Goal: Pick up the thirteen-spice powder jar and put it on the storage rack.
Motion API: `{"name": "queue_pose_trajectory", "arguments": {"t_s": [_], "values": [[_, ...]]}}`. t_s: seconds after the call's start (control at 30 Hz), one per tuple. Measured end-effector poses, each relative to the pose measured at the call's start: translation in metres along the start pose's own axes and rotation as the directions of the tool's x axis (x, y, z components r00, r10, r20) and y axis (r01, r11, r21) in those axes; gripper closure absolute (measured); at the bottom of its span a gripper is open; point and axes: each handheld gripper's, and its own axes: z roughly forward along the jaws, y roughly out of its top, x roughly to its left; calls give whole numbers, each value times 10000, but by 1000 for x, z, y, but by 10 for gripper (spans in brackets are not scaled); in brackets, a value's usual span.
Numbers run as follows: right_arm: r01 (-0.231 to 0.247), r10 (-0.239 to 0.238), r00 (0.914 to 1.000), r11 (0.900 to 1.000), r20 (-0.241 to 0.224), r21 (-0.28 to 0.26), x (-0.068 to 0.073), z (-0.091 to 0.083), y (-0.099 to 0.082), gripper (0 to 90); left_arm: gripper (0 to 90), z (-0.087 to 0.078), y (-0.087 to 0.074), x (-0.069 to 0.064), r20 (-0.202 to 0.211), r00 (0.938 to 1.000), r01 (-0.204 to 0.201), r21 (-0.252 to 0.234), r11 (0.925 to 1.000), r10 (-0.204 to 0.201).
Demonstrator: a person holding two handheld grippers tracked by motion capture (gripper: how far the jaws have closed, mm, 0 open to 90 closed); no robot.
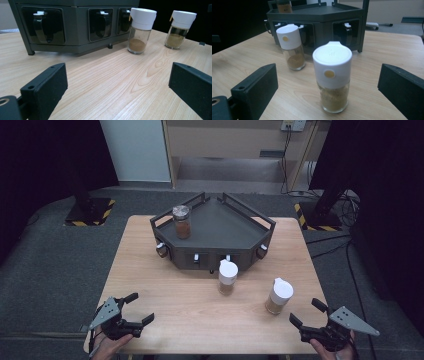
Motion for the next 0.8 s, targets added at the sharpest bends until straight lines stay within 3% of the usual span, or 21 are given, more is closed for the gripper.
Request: {"name": "queue_pose_trajectory", "arguments": {"t_s": [0.37,0.8], "values": [[619,-626,9968,9979,-497,-167,11,17,33,28,10,6,1,5,114,9999,115,124,9999,-116],[1320,-1284,9788,9912,-1595,120,23,69,69,27,10,9,-1,8,74,9998,190,149,9997,-191]]}}
